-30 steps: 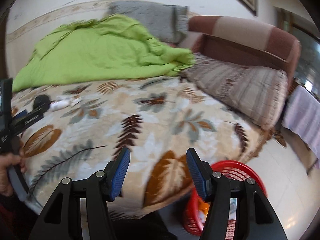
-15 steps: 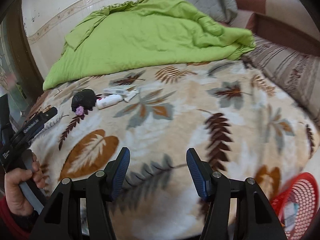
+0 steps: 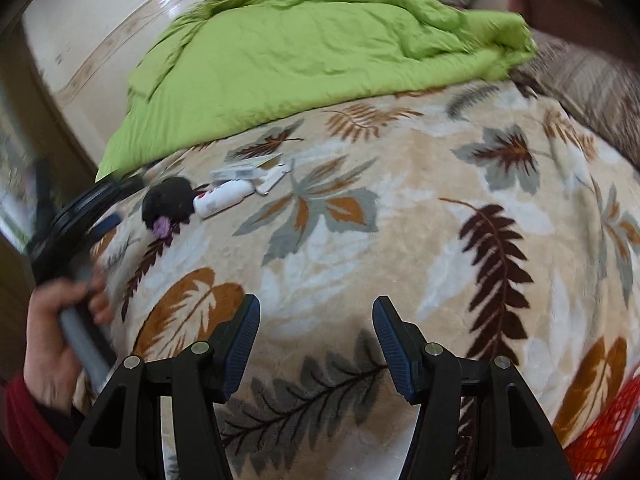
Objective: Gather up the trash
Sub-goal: 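Move both open tools back over the remaining trash on the bed, then grasp the black bag with the left tool while the right tool grasps the white tablet box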
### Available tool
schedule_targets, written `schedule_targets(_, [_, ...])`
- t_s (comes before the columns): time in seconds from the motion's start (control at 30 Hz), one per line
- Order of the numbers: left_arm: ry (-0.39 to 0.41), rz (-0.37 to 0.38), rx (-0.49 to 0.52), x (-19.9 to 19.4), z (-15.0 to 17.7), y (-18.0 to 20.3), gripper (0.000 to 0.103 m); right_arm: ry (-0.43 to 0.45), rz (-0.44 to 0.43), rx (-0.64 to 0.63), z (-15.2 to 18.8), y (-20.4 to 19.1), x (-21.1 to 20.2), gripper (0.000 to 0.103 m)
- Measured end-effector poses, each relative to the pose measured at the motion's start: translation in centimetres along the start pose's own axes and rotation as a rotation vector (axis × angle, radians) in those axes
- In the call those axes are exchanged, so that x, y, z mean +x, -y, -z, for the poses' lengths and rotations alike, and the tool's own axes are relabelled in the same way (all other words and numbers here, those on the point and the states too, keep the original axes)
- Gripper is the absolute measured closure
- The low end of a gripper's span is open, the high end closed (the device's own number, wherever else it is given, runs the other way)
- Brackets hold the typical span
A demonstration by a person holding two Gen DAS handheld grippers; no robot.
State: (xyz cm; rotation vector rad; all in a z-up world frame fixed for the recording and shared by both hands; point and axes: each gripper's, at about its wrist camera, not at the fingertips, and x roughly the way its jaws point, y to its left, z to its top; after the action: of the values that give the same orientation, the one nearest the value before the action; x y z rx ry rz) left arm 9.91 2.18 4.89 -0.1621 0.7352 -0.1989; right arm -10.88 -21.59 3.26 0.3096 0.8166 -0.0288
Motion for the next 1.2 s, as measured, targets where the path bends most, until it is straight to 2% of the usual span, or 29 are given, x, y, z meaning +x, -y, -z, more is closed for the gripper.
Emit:
schedule_targets(0.03, [-0.001,-0.002,0.012,0.6,-0.1,0.3,0.019,0.008,0.002,-0.023,0.1,-0.4,-0.1,0.040])
schedule_targets(0.07, [-0.004,-0.001,0.027,1.2,-0.4,0.5,0.028,0.013,0.002,-0.041,0.2,-0.7,-0.2,0.040])
schedule_targets(0.1, [-0.013,-0.020,0.043,1.8,-0.6,0.6,0.055,0.014,0.001,-0.056,0.3,-0.9,-0.1,0.040])
schedule_targets(0.17, [-0.041,-0.003,0.051,2.4,-0.7,0.2,0.055,0.006,-0.009,-0.076,0.4,-1.4,0.1,0.040])
schedule_targets(0.27, [-0.063,0.098,-0.038,1.4,-1.2,-1.9,0.057,-0.012,-0.016,-0.085,0.5,-1.7,0.5,0.040])
schedule_targets(0.33, [-0.053,0.185,-0.124,-0.1,-1.7,-3.8,0.058,-0.032,-0.041,-0.079,0.2,-1.8,1.0,0.040])
schedule_targets(0.43, [-0.016,0.250,-0.187,-2.2,-2.3,-5.6,0.058,-0.076,-0.107,-0.055,-1.0,-1.7,2.2,0.040])
schedule_targets(0.6, [0.064,0.202,-0.208,-4.0,-2.9,-6.8,0.058,-0.062,-0.152,-0.170,-7.0,-3.9,4.5,0.038])
schedule_targets(0.7, [0.073,0.178,-0.189,-3.9,-3.1,-6.5,0.058,-0.083,-0.178,-0.245,-11.3,-5.7,7.3,0.027])
schedule_targets(0.77, [0.078,0.163,-0.173,-3.7,-3.3,-6.3,0.058,-0.111,-0.190,-0.285,-13.4,-6.8,9.4,0.027])
schedule_targets(0.83, [0.079,0.161,-0.167,-3.6,-3.3,-6.2,0.058,-0.124,-0.160,-0.308,-15.6,-7.4,12.1,0.026])
schedule_targets(0.97, [0.071,0.166,-0.166,-3.2,-3.3,-6.3,0.057,-0.195,-0.153,-0.265,-17.7,-7.0,17.1,0.025])
schedule_targets(1.1, [0.060,0.172,-0.181,-2.6,-3.3,-6.7,0.057,-0.256,-0.146,-0.218,-18.2,-6.2,21.2,0.025])
schedule_targets(1.2, [0.053,0.167,-0.182,-2.3,-3.3,-6.7,0.057,-0.302,-0.219,-0.139,-18.0,-5.6,22.6,0.023])
